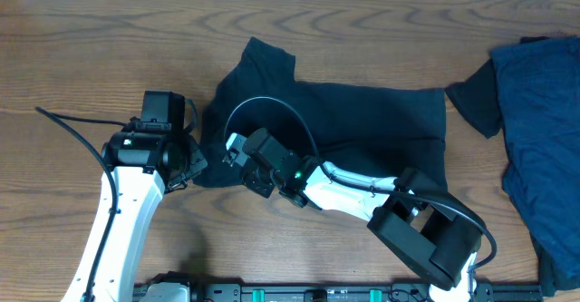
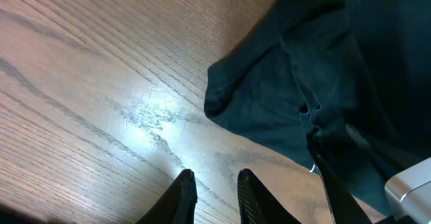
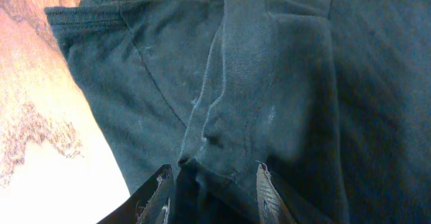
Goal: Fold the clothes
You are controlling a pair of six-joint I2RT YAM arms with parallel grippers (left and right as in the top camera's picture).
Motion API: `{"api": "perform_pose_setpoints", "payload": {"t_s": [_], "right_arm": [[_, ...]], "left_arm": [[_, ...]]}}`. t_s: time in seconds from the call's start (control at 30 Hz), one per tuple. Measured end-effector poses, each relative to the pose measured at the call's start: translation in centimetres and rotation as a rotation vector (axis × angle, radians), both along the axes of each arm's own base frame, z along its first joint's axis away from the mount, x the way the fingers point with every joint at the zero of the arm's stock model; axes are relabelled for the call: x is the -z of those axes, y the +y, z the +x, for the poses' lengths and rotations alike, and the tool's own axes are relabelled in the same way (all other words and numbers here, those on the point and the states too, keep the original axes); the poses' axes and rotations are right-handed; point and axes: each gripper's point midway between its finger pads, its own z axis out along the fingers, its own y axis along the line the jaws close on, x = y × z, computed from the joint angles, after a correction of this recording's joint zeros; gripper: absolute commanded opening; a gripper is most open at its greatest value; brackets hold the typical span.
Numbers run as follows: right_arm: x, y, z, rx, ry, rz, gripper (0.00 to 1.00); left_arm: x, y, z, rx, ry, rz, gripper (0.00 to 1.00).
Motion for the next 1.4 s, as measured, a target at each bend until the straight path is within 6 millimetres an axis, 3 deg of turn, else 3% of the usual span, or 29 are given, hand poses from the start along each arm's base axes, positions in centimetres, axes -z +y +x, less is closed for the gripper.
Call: {"api": "perform_pose_setpoints", "payload": {"t_s": [0.67,0.9,1.17,1.4], "right_arm": [[0.19,0.01,0.17,0.005,-0.006,-0.002,0.40],[0.28,-0.03,0.21,0.004,-0.010,-0.006,0.29],[0.30,-0.08,0.26,0.006,-0.012,-0.009,0.43],[0.49,-0.20,0.17,0.005,-0.008,-0.016,0.40]], "left_arm": [[0.00,0.00,0.00,0.000,0.000,0.000,0.24],[0.00,0.00,0.00,0.000,0.000,0.000,0.24],[0.00,0.00,0.00,0.000,0.000,0.000,0.24],[0.00,0.00,0.00,0.000,0.000,0.000,0.24]]}}
